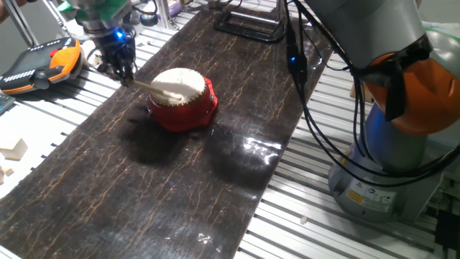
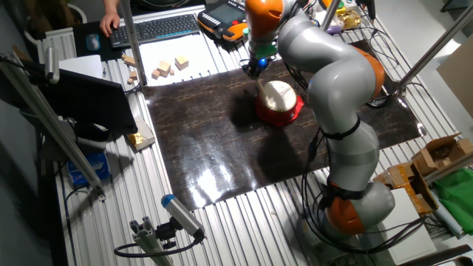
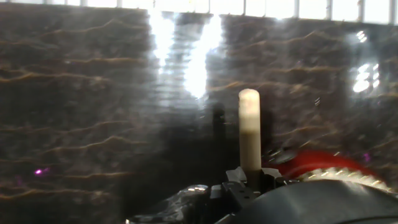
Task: Play the drum
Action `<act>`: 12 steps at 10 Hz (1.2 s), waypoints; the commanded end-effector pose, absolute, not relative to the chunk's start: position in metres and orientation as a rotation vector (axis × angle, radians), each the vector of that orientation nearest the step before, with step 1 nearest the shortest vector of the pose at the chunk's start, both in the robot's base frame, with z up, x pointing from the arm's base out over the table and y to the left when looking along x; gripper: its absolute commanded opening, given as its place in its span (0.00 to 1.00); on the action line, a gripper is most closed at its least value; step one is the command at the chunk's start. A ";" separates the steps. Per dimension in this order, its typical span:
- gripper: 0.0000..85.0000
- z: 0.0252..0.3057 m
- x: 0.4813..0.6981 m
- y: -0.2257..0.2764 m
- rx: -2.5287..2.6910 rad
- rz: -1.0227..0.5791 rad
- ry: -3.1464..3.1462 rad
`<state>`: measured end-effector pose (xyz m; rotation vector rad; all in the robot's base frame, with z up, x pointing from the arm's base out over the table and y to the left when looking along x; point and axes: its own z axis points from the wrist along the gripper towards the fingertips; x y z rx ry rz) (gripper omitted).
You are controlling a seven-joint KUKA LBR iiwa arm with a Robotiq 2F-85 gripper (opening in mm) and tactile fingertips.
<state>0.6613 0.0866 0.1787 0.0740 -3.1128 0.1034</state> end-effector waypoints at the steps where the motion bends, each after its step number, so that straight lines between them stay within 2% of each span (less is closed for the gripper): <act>1: 0.01 0.176 0.658 0.095 0.056 0.097 -3.105; 6: 0.01 0.146 0.635 0.129 0.003 0.083 -3.084; 12: 0.01 0.109 0.623 0.139 0.008 0.081 -3.092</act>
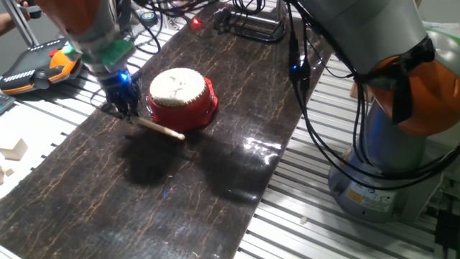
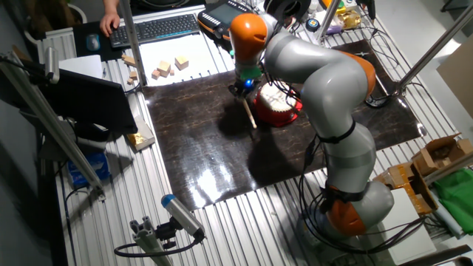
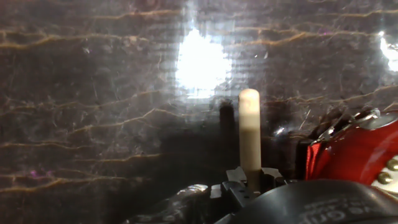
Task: Play the drum
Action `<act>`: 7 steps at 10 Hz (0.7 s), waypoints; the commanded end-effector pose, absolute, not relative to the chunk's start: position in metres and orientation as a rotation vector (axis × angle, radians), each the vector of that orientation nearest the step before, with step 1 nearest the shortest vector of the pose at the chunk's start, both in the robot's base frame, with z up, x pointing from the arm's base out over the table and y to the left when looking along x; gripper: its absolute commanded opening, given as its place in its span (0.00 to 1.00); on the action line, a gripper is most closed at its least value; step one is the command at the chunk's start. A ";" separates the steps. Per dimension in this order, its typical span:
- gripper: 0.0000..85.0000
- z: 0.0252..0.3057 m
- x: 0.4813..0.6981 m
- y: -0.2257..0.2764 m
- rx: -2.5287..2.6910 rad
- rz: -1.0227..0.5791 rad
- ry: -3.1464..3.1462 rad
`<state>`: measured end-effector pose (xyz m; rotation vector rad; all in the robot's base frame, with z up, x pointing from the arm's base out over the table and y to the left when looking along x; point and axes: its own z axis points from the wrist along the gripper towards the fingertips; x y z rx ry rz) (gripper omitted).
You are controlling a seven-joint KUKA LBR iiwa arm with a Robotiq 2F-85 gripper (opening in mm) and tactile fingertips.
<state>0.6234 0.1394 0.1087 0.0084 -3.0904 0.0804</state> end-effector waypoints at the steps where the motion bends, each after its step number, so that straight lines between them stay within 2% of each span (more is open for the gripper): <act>1: 0.01 0.106 0.623 0.139 0.010 0.073 -3.084; 7: 0.01 0.073 0.619 0.146 0.000 0.070 -3.128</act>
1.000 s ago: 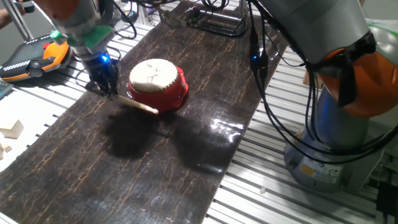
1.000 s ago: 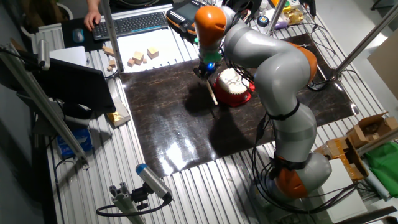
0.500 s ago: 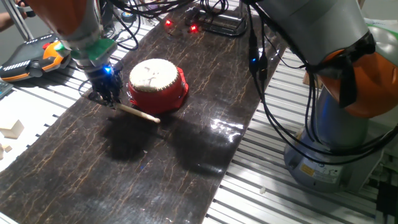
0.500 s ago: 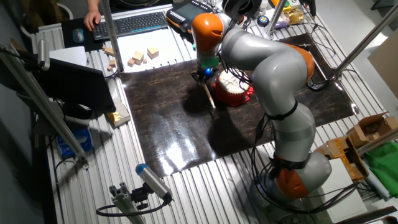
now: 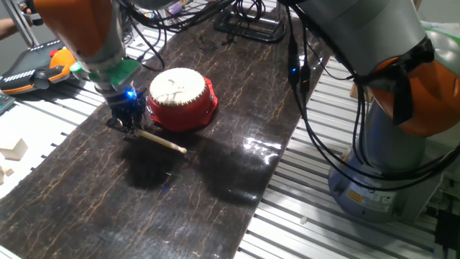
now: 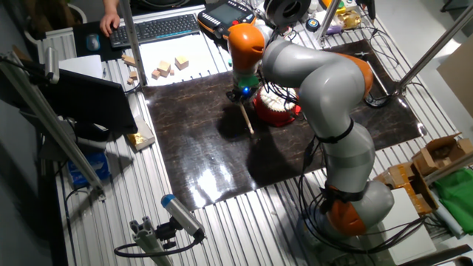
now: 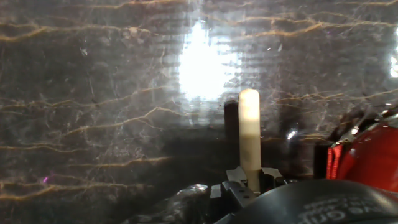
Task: Play the drum
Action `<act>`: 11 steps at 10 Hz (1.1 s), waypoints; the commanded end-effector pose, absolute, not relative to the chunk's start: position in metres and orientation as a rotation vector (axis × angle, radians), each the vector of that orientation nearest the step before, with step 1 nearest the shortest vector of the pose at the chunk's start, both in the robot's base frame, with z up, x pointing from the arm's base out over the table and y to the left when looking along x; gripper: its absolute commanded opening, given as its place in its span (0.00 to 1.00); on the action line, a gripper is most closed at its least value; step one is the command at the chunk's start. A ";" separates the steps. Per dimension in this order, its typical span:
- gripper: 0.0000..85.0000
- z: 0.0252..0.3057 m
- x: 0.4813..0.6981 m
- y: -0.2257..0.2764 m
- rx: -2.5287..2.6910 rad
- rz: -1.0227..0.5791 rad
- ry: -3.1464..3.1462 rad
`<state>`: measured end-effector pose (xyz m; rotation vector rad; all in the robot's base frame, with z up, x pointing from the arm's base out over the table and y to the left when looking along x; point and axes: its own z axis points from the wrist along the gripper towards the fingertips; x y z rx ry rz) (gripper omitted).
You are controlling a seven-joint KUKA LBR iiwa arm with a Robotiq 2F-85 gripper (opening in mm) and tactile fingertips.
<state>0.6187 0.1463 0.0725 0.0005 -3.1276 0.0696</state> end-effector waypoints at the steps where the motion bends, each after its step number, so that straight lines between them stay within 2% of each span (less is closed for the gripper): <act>1: 0.01 0.067 0.618 0.147 0.000 0.067 -3.131; 8: 0.03 0.043 0.608 0.150 0.007 0.089 -3.125; 10: 0.07 0.042 0.607 0.150 0.007 0.086 -3.124; 11: 0.13 0.042 0.606 0.151 0.000 0.094 -3.125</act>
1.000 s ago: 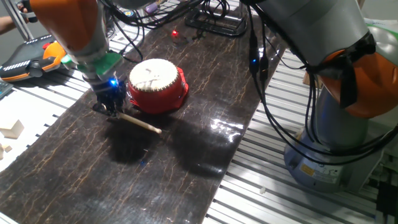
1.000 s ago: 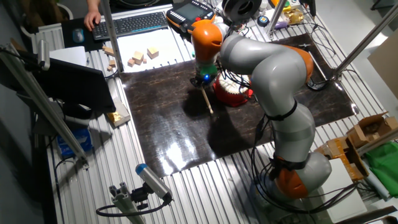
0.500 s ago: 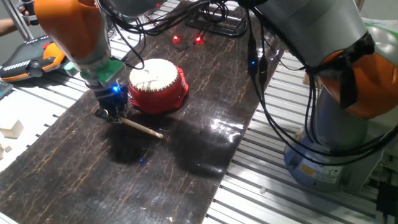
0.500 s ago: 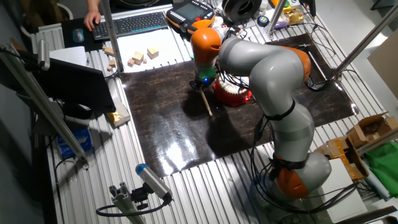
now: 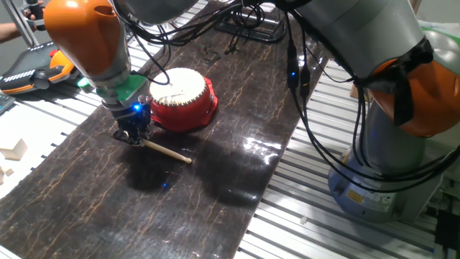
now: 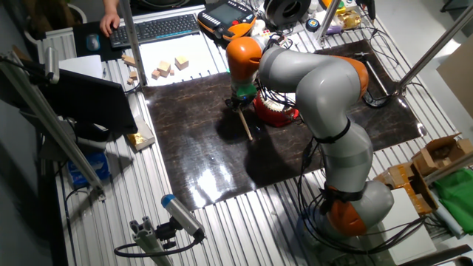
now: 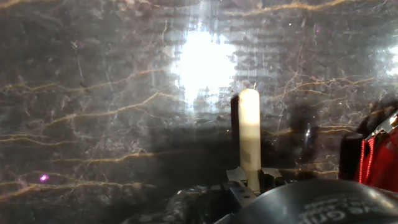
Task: Play the drum
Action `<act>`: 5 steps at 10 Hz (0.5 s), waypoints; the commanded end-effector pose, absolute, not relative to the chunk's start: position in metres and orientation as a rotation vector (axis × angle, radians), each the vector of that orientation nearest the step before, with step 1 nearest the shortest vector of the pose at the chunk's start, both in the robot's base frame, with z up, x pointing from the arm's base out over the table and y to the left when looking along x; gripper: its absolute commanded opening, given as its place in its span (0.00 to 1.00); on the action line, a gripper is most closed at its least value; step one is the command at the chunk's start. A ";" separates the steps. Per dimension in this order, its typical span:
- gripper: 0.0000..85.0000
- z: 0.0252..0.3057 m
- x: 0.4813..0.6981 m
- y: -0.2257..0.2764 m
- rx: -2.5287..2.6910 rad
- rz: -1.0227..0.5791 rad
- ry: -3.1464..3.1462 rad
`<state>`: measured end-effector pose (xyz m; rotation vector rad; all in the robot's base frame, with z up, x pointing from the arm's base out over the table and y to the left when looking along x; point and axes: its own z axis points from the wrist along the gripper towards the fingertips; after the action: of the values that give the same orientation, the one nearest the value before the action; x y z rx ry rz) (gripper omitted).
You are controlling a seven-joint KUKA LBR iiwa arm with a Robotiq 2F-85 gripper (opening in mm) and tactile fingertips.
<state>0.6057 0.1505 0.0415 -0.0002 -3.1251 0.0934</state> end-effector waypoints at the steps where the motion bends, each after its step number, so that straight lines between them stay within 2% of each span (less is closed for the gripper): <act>1: 0.20 0.041 0.605 0.151 -0.005 0.094 -3.127; 5: 0.28 0.032 0.602 0.152 -0.014 0.094 -3.139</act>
<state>0.6019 0.1519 0.0320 -0.0135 -3.1389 0.0941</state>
